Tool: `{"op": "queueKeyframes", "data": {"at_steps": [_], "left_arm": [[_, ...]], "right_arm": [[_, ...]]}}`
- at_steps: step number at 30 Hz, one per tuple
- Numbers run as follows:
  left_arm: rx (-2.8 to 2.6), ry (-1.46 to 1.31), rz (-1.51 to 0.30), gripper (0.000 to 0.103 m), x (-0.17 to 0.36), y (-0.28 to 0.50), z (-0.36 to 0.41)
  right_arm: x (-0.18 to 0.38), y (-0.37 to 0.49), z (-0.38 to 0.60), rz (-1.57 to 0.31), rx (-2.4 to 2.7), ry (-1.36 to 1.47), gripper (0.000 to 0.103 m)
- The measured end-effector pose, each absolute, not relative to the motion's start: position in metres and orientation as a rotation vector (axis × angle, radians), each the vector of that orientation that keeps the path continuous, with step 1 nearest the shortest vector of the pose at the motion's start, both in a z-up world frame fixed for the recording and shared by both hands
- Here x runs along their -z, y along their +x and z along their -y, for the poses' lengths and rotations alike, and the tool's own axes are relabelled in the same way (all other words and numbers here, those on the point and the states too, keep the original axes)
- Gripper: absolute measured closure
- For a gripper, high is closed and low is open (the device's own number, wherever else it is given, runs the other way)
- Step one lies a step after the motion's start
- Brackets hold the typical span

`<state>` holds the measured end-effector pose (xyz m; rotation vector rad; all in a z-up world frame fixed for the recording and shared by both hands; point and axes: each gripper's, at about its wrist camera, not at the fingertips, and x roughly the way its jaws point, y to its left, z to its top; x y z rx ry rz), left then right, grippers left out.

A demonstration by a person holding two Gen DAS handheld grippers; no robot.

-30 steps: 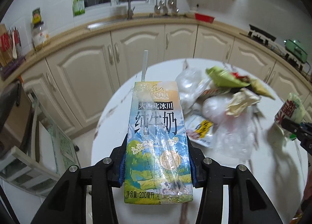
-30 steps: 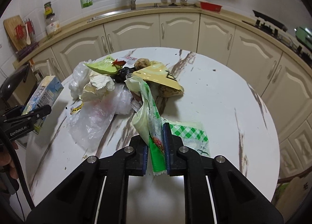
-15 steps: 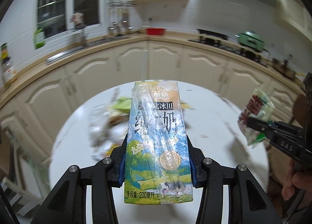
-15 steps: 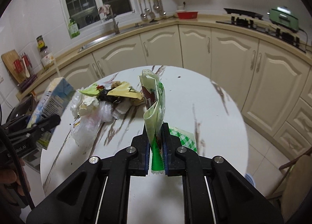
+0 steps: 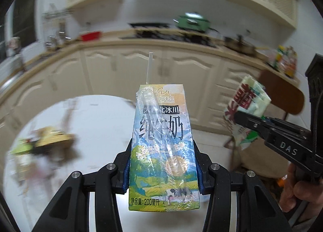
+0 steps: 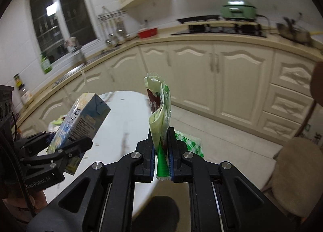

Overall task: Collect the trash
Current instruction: 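Carry the carton and wrapper to the blue bin and open both tools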

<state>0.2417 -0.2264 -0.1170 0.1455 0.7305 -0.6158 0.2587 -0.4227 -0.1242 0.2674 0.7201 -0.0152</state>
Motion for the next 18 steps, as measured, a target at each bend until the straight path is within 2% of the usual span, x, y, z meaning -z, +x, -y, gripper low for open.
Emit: {"op": "queueKeyframes", "data": {"at_steps": [7,18], "left_arm": [[0.781,0.213,-0.948,0.059,0.18,0.271,0.312],[0.744,0.378,-1.239,0.058,0.294,0.359,0.412]], "right_arm": [[0.188,0.254,0.507,-0.835,0.142,0.388,0.093],[0.346,0.258,0.604,-1.037,0.169,0.683,0.092]]}}
